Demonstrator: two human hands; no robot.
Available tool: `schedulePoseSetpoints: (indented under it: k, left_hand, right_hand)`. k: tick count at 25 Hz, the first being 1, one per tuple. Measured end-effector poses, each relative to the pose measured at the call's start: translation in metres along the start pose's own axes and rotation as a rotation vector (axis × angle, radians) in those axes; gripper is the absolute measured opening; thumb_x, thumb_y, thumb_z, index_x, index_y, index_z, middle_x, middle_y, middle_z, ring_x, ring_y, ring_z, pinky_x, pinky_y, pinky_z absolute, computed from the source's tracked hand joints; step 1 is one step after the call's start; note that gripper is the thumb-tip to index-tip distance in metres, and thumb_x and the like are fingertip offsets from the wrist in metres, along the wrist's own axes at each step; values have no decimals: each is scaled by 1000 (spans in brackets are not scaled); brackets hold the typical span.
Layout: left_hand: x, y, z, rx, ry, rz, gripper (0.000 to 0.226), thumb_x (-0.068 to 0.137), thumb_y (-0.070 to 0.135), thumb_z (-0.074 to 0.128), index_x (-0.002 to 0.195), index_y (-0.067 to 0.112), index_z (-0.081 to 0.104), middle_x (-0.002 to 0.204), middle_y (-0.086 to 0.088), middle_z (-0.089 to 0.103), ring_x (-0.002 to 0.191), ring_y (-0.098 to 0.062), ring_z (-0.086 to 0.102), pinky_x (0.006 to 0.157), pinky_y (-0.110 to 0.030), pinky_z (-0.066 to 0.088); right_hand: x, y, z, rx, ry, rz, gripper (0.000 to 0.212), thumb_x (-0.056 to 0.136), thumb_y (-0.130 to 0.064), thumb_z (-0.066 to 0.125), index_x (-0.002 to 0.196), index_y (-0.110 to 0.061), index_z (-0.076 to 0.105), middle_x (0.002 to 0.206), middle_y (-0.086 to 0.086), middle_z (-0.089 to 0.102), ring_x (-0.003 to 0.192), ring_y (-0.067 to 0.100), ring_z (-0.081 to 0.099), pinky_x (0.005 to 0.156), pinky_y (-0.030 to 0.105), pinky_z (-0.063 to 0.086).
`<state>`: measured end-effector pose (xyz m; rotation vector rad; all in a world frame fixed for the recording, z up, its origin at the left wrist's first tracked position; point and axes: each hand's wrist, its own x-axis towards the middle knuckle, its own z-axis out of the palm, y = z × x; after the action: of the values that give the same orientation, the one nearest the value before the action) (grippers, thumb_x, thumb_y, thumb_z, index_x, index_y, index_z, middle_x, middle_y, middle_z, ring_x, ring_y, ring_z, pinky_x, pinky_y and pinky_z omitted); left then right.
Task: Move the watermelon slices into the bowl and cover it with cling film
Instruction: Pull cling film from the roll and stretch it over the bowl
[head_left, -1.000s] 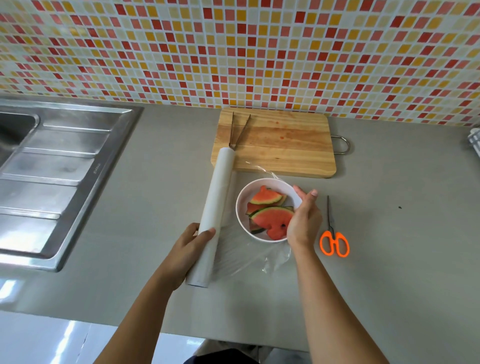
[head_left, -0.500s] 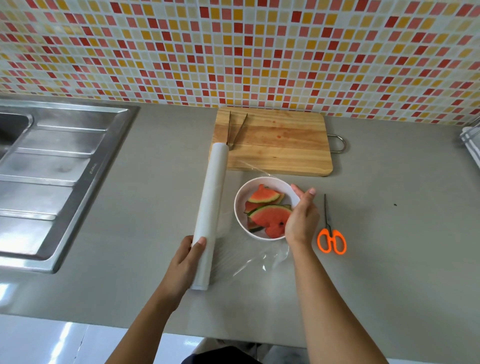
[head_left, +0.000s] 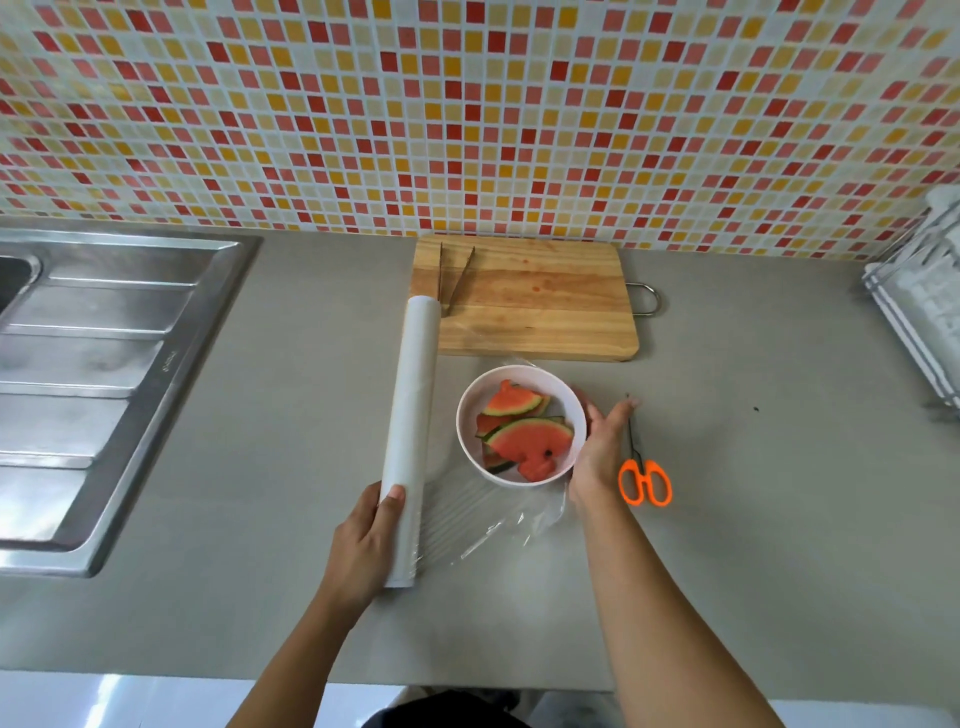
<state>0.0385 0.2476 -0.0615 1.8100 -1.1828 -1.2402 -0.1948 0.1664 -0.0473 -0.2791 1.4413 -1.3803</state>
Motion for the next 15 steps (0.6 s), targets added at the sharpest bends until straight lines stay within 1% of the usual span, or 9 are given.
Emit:
schedulePoseSetpoints:
  k: [2,4,6,7,8,9,11,13,15]
  left_hand:
    - [1,-1,0,0,-10,10,39,80,62,37,88,30,59,84,6,62,76,-13,56,63,-29,42]
    - [2,-2,1,-2,-11,15,39,80,62,38,85,29,58,81,6,60,74,-13,54,63,-30,41]
    - [3,-1,0,1,-3,17,39,80,62,38,82,28,57,79,5,59,73,-15,53,62,-31,41]
    - [3,-1,0,5,-3,20,39,81,62,37,82,28,57,80,4,60,73,-15,53,62,-32,41]
    - [3,-1,0,8,-7,24,39,82,61,37,83,28,57,82,4,60,75,-16,54,63,-31,41]
    - [3,-2,0,13,-13,29,39,83,61,36,84,28,57,84,3,61,76,-16,54,63,-31,42]
    - [2,-3,1,28,-19,39,40,83,61,35,84,27,57,84,3,61,76,-16,54,62,-30,42]
    - [1,-2,2,32,-20,48,43,81,63,35,83,26,56,84,2,61,75,-15,54,62,-29,41]
    - [3,-2,4,23,-17,47,42,81,64,35,80,27,56,82,2,60,75,-14,54,63,-30,42]
  right_hand:
    - [1,-3,-5,29,60,10,78,89,-66,7,117,-19,62,118,9,65,111,25,59,101,39,42]
    - [1,-7,-12,-113,185,-160,66,97,-51,13,118,-12,63,125,10,62,121,22,52,107,32,33]
    - [-4,-12,-23,-349,333,-370,41,99,-28,33,111,-7,65,117,13,65,114,25,56,95,26,37]
    - [-7,-12,-31,-500,410,-426,30,96,-18,41,109,-6,65,113,15,65,108,29,58,88,28,39]
    - [-10,-12,-39,-655,471,-439,26,91,-10,46,109,-5,65,111,17,63,105,33,57,85,30,40]
    - [-14,-10,-47,-795,507,-417,28,87,-5,48,111,-4,63,112,20,59,105,36,54,86,32,40]
    - [-19,-5,-60,-996,522,-330,33,83,-4,51,116,-1,57,115,25,53,108,41,49,90,38,39]
    - [-20,1,-68,-1088,503,-274,32,87,-9,51,117,4,53,117,29,51,108,43,49,90,40,38]
    - [-19,3,-72,-1092,493,-259,31,90,-13,51,117,3,53,117,29,51,106,43,51,86,41,39]
